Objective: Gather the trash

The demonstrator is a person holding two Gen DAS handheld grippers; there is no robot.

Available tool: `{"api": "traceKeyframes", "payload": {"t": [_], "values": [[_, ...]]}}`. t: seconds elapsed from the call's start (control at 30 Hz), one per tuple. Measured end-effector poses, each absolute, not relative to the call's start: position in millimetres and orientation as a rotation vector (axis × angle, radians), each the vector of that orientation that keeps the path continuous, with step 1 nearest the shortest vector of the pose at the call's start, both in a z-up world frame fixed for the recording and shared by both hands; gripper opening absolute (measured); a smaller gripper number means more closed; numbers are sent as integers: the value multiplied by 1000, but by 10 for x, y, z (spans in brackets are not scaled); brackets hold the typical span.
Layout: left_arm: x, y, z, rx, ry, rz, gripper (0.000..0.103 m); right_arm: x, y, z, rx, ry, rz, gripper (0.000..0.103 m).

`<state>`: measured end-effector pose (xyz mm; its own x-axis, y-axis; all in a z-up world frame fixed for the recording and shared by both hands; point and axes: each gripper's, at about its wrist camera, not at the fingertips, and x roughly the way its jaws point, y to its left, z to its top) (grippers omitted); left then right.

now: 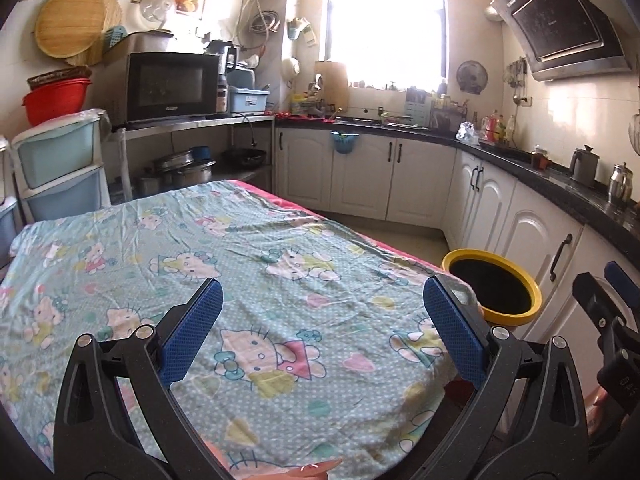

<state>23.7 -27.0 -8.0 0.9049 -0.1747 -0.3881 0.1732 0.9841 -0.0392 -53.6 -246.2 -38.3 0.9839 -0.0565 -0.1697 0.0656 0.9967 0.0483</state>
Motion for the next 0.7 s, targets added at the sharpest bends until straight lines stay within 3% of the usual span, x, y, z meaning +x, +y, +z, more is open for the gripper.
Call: {"api": "traceKeyframes", "payload": {"t": [0.7], "values": [[163, -396, -275, 10, 374, -228, 92, -538, -2376, -501, 5, 148, -71, 97]]}}
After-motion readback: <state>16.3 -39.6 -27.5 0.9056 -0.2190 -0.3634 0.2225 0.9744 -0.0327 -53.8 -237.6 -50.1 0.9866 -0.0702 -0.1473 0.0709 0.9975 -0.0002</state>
